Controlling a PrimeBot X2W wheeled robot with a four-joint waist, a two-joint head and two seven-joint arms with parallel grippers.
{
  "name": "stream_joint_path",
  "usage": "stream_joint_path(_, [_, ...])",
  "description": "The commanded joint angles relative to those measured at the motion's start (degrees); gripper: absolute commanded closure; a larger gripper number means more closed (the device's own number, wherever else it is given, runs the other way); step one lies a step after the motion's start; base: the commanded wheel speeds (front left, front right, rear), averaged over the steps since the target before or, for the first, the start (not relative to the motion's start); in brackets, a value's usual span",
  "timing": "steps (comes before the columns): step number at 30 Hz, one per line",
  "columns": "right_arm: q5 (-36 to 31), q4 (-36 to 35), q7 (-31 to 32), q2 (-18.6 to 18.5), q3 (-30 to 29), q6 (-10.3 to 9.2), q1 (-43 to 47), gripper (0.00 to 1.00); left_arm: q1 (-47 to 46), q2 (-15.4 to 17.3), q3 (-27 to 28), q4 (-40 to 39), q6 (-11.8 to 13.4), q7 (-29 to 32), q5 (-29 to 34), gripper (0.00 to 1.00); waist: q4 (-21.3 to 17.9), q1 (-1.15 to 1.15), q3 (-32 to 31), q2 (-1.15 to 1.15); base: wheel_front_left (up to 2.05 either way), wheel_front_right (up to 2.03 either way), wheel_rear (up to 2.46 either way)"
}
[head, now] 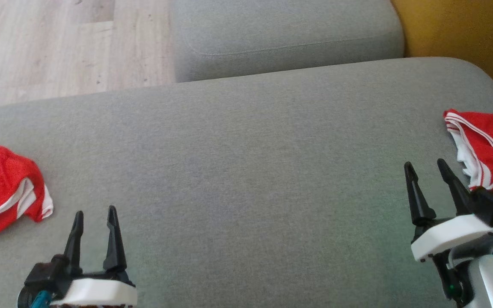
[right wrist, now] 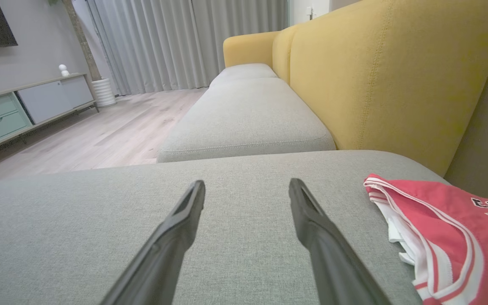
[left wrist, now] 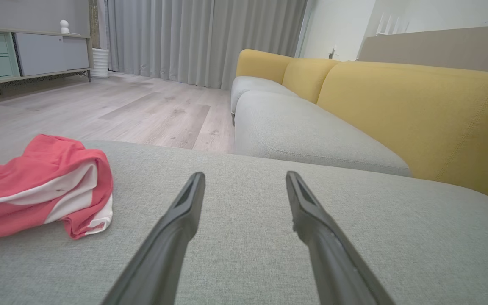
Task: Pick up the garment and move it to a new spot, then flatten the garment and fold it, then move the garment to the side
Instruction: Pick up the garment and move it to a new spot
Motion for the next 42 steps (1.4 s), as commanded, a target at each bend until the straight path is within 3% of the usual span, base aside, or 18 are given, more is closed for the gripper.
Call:
stream_joint_path(1, [-0.47, -2.40, 0.16, -0.06, 0.58, 0.39, -0.83, 0.00, -2.57, 0.28, 2.74, -1.50, -0.36, -0.54, 0.76, 0.00, 0.48, 0.00, 0.00, 0.00, 0.00, 0.00, 0.00])
stream_joint_path(7, [-0.87, -2.98, 0.67, 0.34, 0.50, 0.39, 0.14, 0.00, -2.95, 0.50, 2.55, -1.65, -0.34, -0.51, 1.15, 0.00, 5.07, 0.00, 0.33, 0.00, 0.00, 0.00, 0.00])
stream_joint_path(15, [-1.19, -2.90, 0.14, 1.07, 2.83, 0.39, 0.21, 0.00, -2.23, 1.06, 2.34, -2.63, 0.15, 0.18, 1.02, 0.00, 16.27, 0.00, 0.47, 0.00, 0.00, 0.00, 0.00])
stream_joint_path(22, [-0.80, -1.84, -0.60, 1.58, 5.22, 0.39, -0.77, 0.00, -1.18, 1.44, 1.85, -4.27, 0.51, 1.00, 1.05, 0.00, 22.56, 0.00, -0.21, 0.00, 0.00, 0.00, 0.00])
stream_joint_path(29, [-0.64, -0.65, -1.21, 1.72, 6.75, 0.39, -1.40, 0.00, 0.33, 2.07, 2.42, -6.27, 1.60, 1.73, 0.60, 0.00, 24.40, 0.00, -0.09, 0.00, 0.00, 0.00, 0.00])
stream_joint_path(37, [-0.77, -0.53, -1.18, 1.41, 6.41, 0.39, -1.45, 0.00, -0.25, 1.99, 3.09, -9.43, 2.13, 2.81, -0.91, 0.00, 24.31, 0.00, 0.51, 0.00, 0.00, 0.00, 0.00])
stream_joint_path(42, [-0.99, -1.34, -0.93, 1.48, 6.90, 0.39, -2.05, 0.00, -3.58, 3.58, 4.86, -12.27, 2.53, 6.01, -2.46, 0.00, 23.64, 0.00, 1.99, 0.00, 0.00, 0.00, 0.00])
